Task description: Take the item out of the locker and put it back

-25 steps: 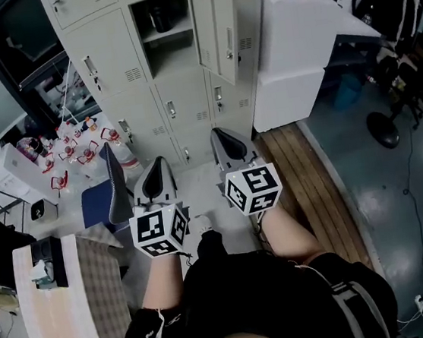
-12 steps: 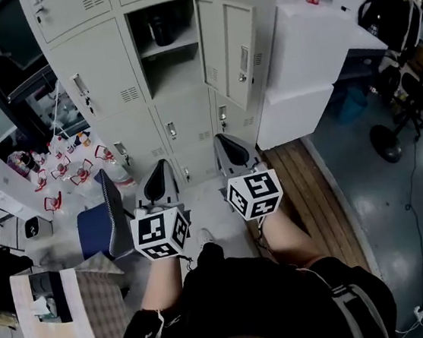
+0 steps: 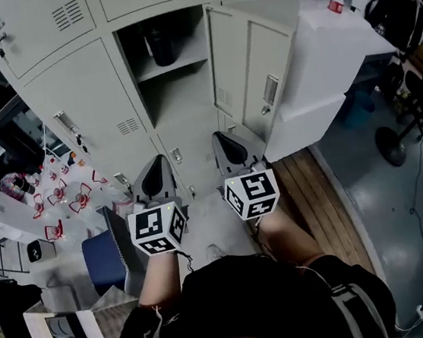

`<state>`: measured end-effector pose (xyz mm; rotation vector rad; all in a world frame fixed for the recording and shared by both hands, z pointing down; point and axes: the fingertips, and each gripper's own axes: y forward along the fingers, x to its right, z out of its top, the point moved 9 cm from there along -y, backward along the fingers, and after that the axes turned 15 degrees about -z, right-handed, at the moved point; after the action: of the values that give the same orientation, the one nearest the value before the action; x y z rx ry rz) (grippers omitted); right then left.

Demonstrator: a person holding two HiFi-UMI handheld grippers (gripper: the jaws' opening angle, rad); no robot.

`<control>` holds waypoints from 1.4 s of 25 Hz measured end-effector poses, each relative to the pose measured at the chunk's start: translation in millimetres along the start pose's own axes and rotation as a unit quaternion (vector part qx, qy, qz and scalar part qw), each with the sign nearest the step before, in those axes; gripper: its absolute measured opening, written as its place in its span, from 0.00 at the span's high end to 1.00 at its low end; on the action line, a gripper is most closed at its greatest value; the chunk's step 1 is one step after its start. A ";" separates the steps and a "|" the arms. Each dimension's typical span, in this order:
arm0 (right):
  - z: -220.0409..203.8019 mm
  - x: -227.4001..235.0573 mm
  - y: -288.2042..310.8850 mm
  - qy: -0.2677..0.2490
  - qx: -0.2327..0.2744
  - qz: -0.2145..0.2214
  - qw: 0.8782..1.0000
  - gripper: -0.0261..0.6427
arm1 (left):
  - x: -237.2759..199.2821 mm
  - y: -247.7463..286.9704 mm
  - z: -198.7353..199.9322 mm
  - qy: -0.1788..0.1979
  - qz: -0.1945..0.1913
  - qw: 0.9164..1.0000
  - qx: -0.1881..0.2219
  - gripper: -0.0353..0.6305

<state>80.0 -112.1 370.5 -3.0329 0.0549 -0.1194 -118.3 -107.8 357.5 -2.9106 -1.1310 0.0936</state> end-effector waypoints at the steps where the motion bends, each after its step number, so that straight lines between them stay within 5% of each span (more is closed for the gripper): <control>1: -0.8 -0.2 14.7 0.000 0.001 -0.001 1.000 0.94 | -10.5 10.6 0.9 0.001 -0.001 1.000 0.000 0.93; 20: 7.3 7.7 150.9 -0.010 0.016 0.072 0.997 0.94 | -78.2 113.1 16.9 0.005 0.034 0.999 0.007 0.93; 22: 7.2 7.7 160.2 0.003 0.021 0.087 0.996 0.69 | -80.2 115.5 14.4 0.005 0.040 0.999 0.006 0.93; 25: 13.0 5.3 178.8 0.009 0.033 0.083 0.996 0.52 | -86.7 118.2 11.9 0.006 0.049 0.999 0.004 0.93; 35: 44.9 -14.0 272.5 -0.017 0.028 0.061 0.998 0.39 | -100.2 114.6 10.2 0.022 0.077 0.997 0.006 0.93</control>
<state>61.0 -377.6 295.7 -2.9643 0.2287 -0.0568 -115.5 -260.1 347.9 -2.9687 -0.8963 0.0368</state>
